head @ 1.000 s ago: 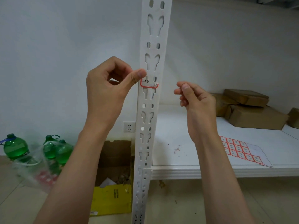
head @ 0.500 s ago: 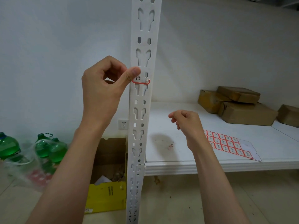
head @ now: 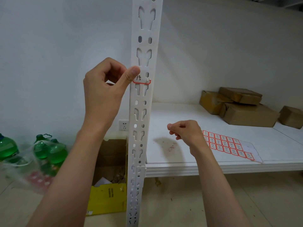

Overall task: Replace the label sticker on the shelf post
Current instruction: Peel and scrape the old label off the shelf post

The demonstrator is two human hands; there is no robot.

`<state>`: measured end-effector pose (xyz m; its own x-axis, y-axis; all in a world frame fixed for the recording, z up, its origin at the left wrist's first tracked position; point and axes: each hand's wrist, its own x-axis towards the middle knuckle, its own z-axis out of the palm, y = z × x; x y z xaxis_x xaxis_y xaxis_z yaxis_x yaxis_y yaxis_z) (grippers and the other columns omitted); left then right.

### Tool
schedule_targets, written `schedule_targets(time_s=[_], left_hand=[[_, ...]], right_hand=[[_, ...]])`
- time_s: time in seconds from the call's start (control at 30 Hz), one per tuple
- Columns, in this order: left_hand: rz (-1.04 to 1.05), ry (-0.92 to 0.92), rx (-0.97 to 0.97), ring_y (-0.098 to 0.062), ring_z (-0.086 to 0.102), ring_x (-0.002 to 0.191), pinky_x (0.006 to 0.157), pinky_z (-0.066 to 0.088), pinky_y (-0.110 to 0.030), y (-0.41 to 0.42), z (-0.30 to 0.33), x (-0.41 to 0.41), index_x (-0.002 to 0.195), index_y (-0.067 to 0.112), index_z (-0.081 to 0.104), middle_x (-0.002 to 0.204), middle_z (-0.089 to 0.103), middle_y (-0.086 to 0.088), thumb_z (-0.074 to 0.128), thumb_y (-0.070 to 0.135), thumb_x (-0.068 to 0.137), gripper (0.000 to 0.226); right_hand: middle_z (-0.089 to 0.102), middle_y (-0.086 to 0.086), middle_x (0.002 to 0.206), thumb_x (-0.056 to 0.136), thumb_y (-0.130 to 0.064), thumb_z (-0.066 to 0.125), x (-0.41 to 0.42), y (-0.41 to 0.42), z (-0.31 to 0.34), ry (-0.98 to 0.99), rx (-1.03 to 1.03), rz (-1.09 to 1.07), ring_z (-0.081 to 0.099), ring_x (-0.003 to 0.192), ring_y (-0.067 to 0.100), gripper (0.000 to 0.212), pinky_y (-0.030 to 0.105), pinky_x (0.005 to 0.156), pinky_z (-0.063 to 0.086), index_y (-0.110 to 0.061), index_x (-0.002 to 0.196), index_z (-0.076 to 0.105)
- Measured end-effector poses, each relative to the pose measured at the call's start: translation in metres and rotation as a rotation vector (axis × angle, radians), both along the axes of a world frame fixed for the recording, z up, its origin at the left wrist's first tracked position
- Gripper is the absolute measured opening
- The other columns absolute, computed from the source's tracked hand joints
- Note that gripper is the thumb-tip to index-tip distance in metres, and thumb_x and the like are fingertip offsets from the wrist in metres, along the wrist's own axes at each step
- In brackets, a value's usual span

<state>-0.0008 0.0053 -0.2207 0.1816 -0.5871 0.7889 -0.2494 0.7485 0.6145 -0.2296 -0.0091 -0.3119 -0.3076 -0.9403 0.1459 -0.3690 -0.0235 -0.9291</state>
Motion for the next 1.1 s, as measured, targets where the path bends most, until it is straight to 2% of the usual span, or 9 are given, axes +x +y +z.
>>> schedule_targets(time_s=[0.13, 0.23, 0.37, 0.5, 0.6, 0.7, 0.8, 1.0, 1.1], left_hand=[[0.001, -0.002, -0.007, -0.004, 0.056, 0.069, 0.066, 0.053, -0.026, -0.001, 0.000, 0.001, 0.077, 0.030, 0.058, 0.074, 0.062, 0.014, 0.067, 0.053, 0.088, 0.027], [0.004, -0.005, -0.007, -0.003, 0.056, 0.069, 0.066, 0.053, -0.027, -0.001, -0.001, 0.001, 0.076, 0.031, 0.057, 0.074, 0.062, 0.014, 0.066, 0.055, 0.087, 0.027], [0.004, -0.008, -0.011, -0.002, 0.056, 0.069, 0.066, 0.053, -0.028, -0.002, -0.001, 0.000, 0.077, 0.031, 0.058, 0.074, 0.062, 0.014, 0.067, 0.052, 0.088, 0.026], [0.003, -0.012, -0.010, -0.003, 0.056, 0.069, 0.066, 0.053, -0.025, -0.001, -0.002, 0.000, 0.077, 0.032, 0.057, 0.076, 0.063, 0.014, 0.067, 0.052, 0.088, 0.025], [-0.002, -0.010, -0.006, -0.002, 0.056, 0.069, 0.065, 0.052, -0.022, -0.001, -0.002, 0.000, 0.076, 0.032, 0.057, 0.076, 0.063, 0.013, 0.067, 0.052, 0.088, 0.025], [-0.002, -0.008, 0.000, -0.002, 0.056, 0.069, 0.066, 0.052, -0.023, -0.002, -0.002, 0.000, 0.077, 0.032, 0.057, 0.076, 0.063, 0.012, 0.067, 0.052, 0.088, 0.025], [0.002, -0.006, 0.007, -0.002, 0.056, 0.070, 0.066, 0.053, -0.025, -0.002, -0.003, 0.000, 0.076, 0.031, 0.057, 0.076, 0.064, 0.011, 0.067, 0.053, 0.087, 0.026], [-0.008, -0.004, 0.010, -0.003, 0.055, 0.069, 0.067, 0.053, -0.031, 0.000, -0.003, -0.001, 0.076, 0.029, 0.057, 0.077, 0.064, 0.009, 0.067, 0.053, 0.087, 0.028], [-0.014, 0.001, 0.011, -0.004, 0.055, 0.069, 0.067, 0.053, -0.033, 0.000, -0.002, 0.000, 0.079, 0.025, 0.059, 0.076, 0.063, 0.010, 0.068, 0.051, 0.088, 0.029]], right_hand=[[0.071, -0.002, 0.071, 0.081, -0.018, 0.083, -0.002, -0.001, -0.004, -0.002, 0.032, -0.044, 0.058, 0.056, 0.001, 0.014, 0.017, 0.059, 0.044, -0.005, 0.080, 0.077], [0.071, -0.002, 0.073, 0.080, -0.018, 0.084, -0.003, -0.003, -0.007, -0.028, 0.029, -0.083, 0.059, 0.063, 0.004, 0.013, 0.019, 0.062, 0.042, -0.006, 0.079, 0.077], [0.072, 0.000, 0.078, 0.087, -0.012, 0.075, -0.005, -0.006, -0.008, -0.014, 0.041, -0.110, 0.063, 0.076, 0.011, 0.007, 0.025, 0.071, 0.049, -0.011, 0.082, 0.079], [0.074, 0.001, 0.088, 0.090, 0.001, 0.069, -0.007, -0.009, -0.014, 0.038, 0.116, -0.076, 0.069, 0.081, 0.015, 0.018, 0.019, 0.067, 0.054, -0.014, 0.084, 0.077], [0.076, 0.005, 0.088, 0.088, 0.003, 0.070, -0.007, -0.012, -0.017, 0.061, 0.140, -0.102, 0.073, 0.081, 0.021, 0.019, 0.027, 0.077, 0.061, -0.014, 0.080, 0.075], [0.075, 0.006, 0.078, 0.083, -0.007, 0.080, -0.007, -0.012, -0.018, 0.088, 0.148, -0.127, 0.069, 0.064, 0.017, 0.005, 0.021, 0.064, 0.058, -0.005, 0.080, 0.076], [0.075, 0.008, 0.077, 0.083, -0.011, 0.081, -0.008, -0.013, -0.021, 0.183, 0.151, -0.138, 0.066, 0.065, 0.017, 0.008, 0.028, 0.070, 0.059, -0.005, 0.080, 0.078], [0.077, 0.009, 0.092, 0.086, 0.008, 0.067, -0.008, -0.016, -0.019, 0.278, 0.243, -0.107, 0.065, 0.072, 0.014, 0.017, 0.023, 0.068, 0.054, -0.004, 0.087, 0.080], [0.077, 0.013, 0.092, 0.082, 0.008, 0.065, -0.004, -0.011, -0.012, 0.289, 0.201, -0.120, 0.059, 0.059, 0.010, 0.015, 0.019, 0.055, 0.048, 0.003, 0.087, 0.078]])
